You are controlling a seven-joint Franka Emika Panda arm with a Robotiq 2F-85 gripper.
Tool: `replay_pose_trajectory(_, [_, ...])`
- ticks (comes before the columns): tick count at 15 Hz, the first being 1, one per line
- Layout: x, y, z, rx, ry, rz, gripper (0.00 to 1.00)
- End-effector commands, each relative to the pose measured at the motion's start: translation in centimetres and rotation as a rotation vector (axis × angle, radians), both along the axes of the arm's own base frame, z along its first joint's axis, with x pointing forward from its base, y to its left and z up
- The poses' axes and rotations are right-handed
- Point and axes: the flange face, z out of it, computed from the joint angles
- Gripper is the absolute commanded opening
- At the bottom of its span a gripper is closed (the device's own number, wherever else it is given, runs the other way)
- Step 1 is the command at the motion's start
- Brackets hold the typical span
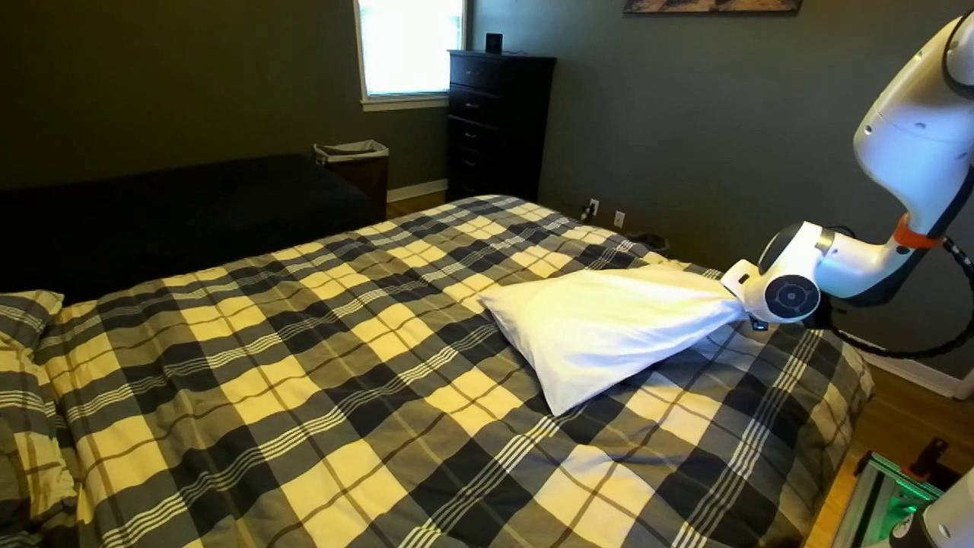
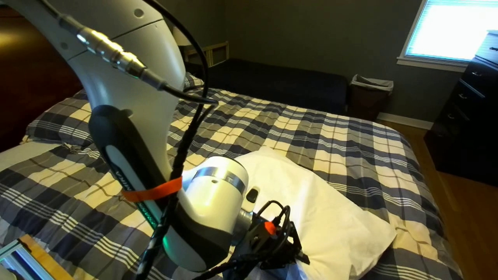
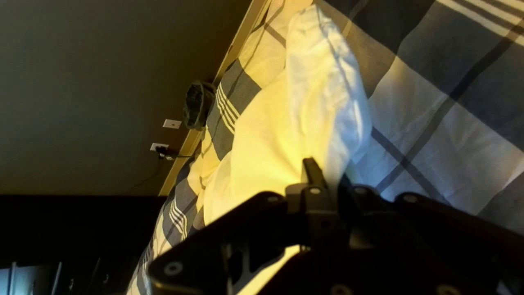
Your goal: Move the pillow forward
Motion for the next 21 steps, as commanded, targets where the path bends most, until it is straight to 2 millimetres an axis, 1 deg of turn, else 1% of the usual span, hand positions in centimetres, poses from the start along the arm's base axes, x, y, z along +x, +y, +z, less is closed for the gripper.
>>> replay_pose_trajectory(1, [-3.1,-1.1,1.0,-0.030,0.021,-0.045,0.02])
replay_pose_trajectory(2, [-3.4,-1.2,0.9,-0.028,0.027,-0.049,0.02])
replay_pose_trajectory(3, [-3.3,-1.4,1.1,-0.019,0.015,-0.057,0.07])
replay_pose_trajectory(4, [-3.4,-1.8,1.3,-0.013,0.004,-0.070,0.32])
replay_pose_trajectory(5, [-3.5,-2.3,1.5,-0.003,-0.015,-0.088,0.33])
replay_pose_trajectory(6, [-3.7,-2.8,1.8,0.008,-0.029,-0.111,0.38])
replay_pose_trajectory(10, [-3.2,-3.4,4.4,0.071,-0.093,-0.170,0.69])
replay_pose_trajectory(13, [-1.9,-2.7,6.2,0.170,-0.134,-0.200,0.91])
replay_pose_trajectory(14, [-1.3,-2.4,6.7,0.211,-0.144,-0.202,0.99])
replay_pose_trajectory(16, [-0.1,-1.9,7.3,0.283,-0.150,-0.209,1.00])
replay_pose_trajectory(21, [2.1,-0.5,7.1,0.440,-0.131,-0.237,1.00])
